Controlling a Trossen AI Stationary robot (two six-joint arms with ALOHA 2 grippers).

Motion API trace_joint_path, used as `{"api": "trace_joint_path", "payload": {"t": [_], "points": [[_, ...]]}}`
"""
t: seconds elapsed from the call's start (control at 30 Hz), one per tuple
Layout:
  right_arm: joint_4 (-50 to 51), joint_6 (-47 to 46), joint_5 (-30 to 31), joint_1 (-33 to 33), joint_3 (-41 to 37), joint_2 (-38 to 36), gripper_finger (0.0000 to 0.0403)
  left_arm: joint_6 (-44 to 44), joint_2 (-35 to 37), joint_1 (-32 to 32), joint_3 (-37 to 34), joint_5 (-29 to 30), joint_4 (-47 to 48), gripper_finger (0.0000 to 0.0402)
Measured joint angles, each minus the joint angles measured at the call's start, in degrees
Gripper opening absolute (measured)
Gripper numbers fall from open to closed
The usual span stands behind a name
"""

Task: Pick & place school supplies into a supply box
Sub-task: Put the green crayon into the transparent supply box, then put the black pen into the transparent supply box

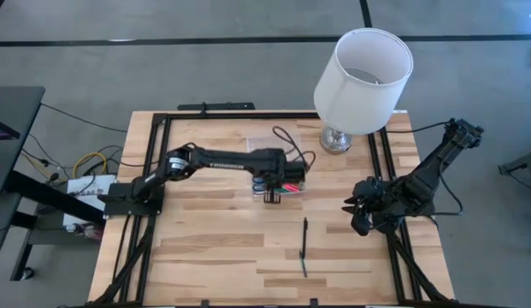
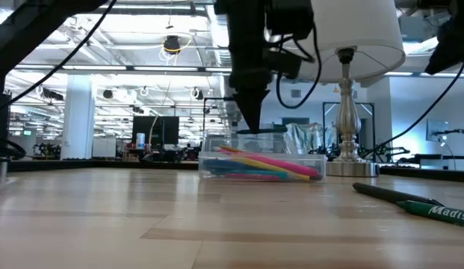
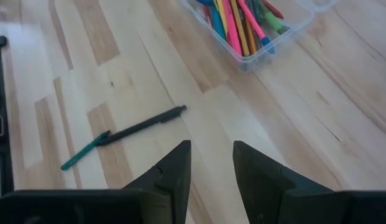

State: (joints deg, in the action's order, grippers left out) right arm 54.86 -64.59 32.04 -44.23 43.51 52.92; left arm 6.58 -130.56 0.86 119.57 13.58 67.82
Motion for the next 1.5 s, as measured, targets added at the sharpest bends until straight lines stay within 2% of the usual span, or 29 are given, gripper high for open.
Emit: {"api": "trace_joint_path", "payload": {"t": [0.17, 0.33, 0.5, 0.6, 0.67, 0.9, 1.0, 1.1, 1.27, 1.5], "points": [[-1.1, 0.0, 1.1, 0.0, 0.0, 0.0, 0.0111, 5.0, 0.0, 3.7, 0.0, -0.1, -0.4, 0.0038], [-1.3, -0.1, 1.1, 0.0, 0.0, 0.0, 0.0111, 11.7, 0.0, 5.4, 0.0, -6.9, -1.5, 0.0052], [-1.3, -1.4, 1.1, 0.0, 0.0, 0.0, 0.0111, 12.7, 0.1, 5.4, 0.0, -2.2, -3.2, 0.0086], [-1.4, -2.9, 1.1, 0.0, 0.0, 0.0, 0.0111, 9.8, 0.1, 5.4, 0.0, 1.1, -2.5, 0.01], [-1.4, -4.2, 1.1, 0.0, 0.0, 0.0, 0.0111, 7.4, 0.1, 5.5, 0.4, 0.9, 0.5, 0.0104], [-3.4, -4.9, 1.1, 0.0, 0.0, 3.2, 0.0111, -4.9, 0.3, 3.8, 7.4, -11.6, 11.9, 0.0098], [-6.0, -5.0, 1.1, 0.1, 0.0, 6.7, 0.0111, -8.6, 1.7, 0.9, 9.2, -13.2, 12.0, 0.0094], [-9.3, -4.8, 1.0, 0.1, 0.0, 11.1, 0.0111, -11.4, 4.5, -3.1, 9.2, -10.9, 11.3, 0.0089], [-16.4, -4.4, 0.8, 0.0, 0.0, 18.3, 0.0111, -14.2, 9.9, -10.4, 9.2, -2.8, 11.5, 0.0086], [-32.7, -1.1, -0.4, 0.1, 0.0, 21.5, 0.0111, -17.6, 18.1, -18.7, 8.5, 5.4, 13.7, 0.0086]]}}
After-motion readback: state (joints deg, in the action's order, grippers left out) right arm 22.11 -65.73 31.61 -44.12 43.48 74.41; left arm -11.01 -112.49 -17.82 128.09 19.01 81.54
